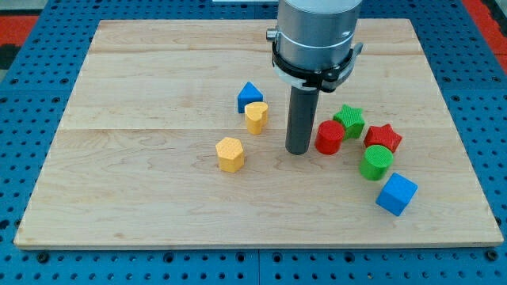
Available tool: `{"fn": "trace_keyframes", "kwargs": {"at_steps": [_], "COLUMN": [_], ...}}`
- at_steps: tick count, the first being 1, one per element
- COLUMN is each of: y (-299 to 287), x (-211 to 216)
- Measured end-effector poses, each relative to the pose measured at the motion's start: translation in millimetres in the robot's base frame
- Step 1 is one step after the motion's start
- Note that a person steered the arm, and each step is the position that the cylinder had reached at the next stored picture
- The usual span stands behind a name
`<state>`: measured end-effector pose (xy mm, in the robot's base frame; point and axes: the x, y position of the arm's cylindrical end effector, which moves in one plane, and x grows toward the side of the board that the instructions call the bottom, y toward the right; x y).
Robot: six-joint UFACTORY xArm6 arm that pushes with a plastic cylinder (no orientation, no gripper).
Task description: Move the yellow heart parallel to the top of the yellow hexagon
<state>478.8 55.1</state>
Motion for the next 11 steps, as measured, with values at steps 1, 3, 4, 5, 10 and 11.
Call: {"fn": "trace_keyframes", "kwargs": {"at_steps": [1,3,4,5,10,11], "y": [-15,-28,-36,-58,-40,-63], "x": [0,-16,-21,-37,-118,-133]}}
